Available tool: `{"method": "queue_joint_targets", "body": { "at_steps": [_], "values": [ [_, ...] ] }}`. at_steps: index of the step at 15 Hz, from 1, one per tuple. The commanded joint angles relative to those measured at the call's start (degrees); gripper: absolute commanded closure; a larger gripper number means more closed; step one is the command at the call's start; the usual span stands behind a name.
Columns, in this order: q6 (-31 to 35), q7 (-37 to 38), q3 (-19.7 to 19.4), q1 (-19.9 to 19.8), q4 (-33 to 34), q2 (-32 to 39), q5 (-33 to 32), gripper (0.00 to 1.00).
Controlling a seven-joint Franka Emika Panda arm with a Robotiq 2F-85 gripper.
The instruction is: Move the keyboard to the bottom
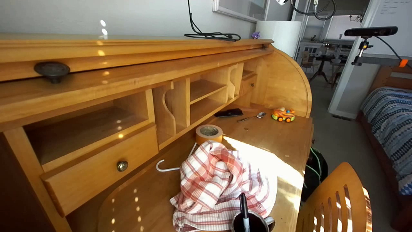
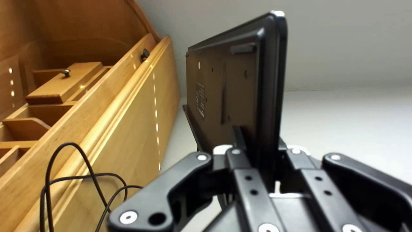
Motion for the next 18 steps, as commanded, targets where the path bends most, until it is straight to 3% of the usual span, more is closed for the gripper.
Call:
{"method": "queue_joint_targets", "body": {
  "at_steps": [1,5,11,18],
  "values": [
    [-2.56,8.12,2.87,-2.73,5.84,5.04,7.11,0.95],
    [-3.59,11.94,3.69,-3.11,8.35,7.15,7.23,0.95],
    [-15.34,16.04,5.09,-5.21,11.49,9.86,6.84,0.95],
    [-23.19,16.28,4.46,-7.76,17.12,13.96,5.75,0.95]
  ]
}}
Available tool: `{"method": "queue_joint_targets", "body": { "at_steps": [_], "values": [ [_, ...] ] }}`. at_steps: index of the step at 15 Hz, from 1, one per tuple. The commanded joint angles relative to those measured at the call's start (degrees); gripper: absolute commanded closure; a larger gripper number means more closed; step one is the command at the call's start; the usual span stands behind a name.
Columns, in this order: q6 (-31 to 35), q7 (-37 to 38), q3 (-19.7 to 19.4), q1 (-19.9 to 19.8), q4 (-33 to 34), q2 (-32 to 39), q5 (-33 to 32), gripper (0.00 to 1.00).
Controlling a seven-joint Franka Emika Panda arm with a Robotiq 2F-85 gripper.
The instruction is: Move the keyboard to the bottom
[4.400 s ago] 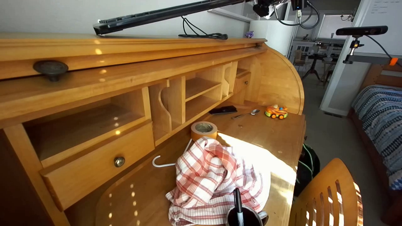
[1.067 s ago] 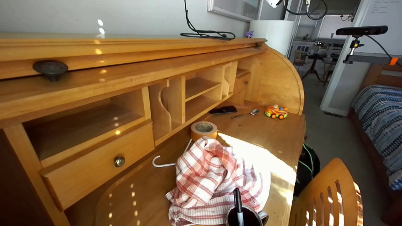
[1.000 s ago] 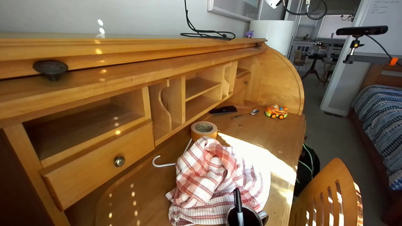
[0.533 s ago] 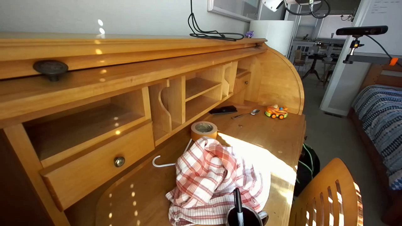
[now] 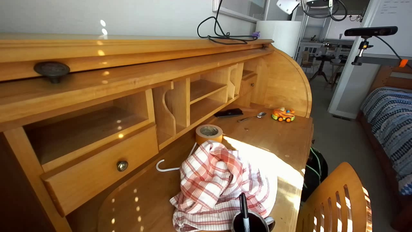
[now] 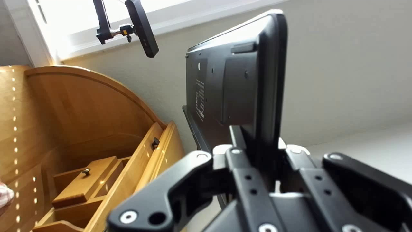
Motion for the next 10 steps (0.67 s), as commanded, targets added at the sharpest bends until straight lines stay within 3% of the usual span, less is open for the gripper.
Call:
{"method": "queue_joint_targets", "body": {
  "at_steps": [1,5,10],
  "values": [
    [-0.99,1.16,7.71,-4.32,5.77,4.04,-4.00,0.95],
    [-1.15,-4.35,14.66,-7.44,5.20,5.03,-16.86,0.95],
    [-1.14,-13.33,10.85,-8.42,2.72,5.47,-23.41,0.95]
  ]
}}
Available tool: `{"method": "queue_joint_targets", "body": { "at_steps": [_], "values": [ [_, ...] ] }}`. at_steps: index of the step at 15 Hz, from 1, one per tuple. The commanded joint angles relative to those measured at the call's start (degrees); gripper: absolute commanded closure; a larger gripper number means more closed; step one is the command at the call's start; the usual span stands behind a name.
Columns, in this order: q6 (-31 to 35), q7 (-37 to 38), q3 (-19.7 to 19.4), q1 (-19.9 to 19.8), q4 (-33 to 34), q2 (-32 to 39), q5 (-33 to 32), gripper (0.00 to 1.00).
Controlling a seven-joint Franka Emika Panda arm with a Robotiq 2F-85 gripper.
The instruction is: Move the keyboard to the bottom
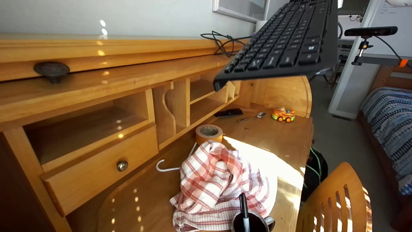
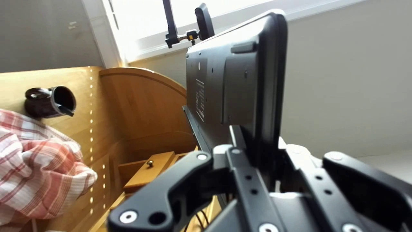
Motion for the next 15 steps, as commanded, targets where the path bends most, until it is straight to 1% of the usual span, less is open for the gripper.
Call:
{"method": "queue_joint_targets", "body": {
  "at_steps": [1,2,5,10,15],
  "values": [
    [0.00,-4.81,-2.32,-1.23,0.09,1.40,-1.49,0.95],
    [1.21,-6.38,-2.76,-1.47,-1.38,0.94,-2.66,0.95],
    [1.82,-10.02,-4.66,-1.33,-2.16,1.53,-4.15,0.95],
    [2.91,-18.57,-7.31,-0.24,-3.18,2.34,-9.46,0.95],
    [9.84,-27.68,-7.70,-0.27,-7.49,3.41,-9.86,0.95]
  ]
}}
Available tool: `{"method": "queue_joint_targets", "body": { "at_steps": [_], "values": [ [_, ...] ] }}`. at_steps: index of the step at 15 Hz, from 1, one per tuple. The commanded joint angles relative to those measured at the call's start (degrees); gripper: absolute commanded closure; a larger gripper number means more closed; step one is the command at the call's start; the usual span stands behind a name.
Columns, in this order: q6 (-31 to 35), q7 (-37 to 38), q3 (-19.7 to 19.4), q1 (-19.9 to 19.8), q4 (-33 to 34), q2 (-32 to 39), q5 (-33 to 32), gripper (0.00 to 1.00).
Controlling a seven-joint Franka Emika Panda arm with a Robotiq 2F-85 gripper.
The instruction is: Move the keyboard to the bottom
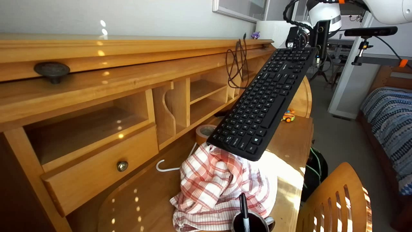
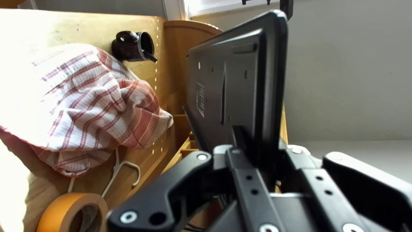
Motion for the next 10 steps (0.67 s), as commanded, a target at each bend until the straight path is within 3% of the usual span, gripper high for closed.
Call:
{"method": "queue_joint_targets", "body": {
  "at_steps": [1,10],
  "values": [
    [4.73,-7.14,0.11,-0.23,-4.56,0.34,0.88,0.95],
    [9.61,-19.71,-1.18,0.19,-14.39,2.00,-3.11,0.95]
  ]
}}
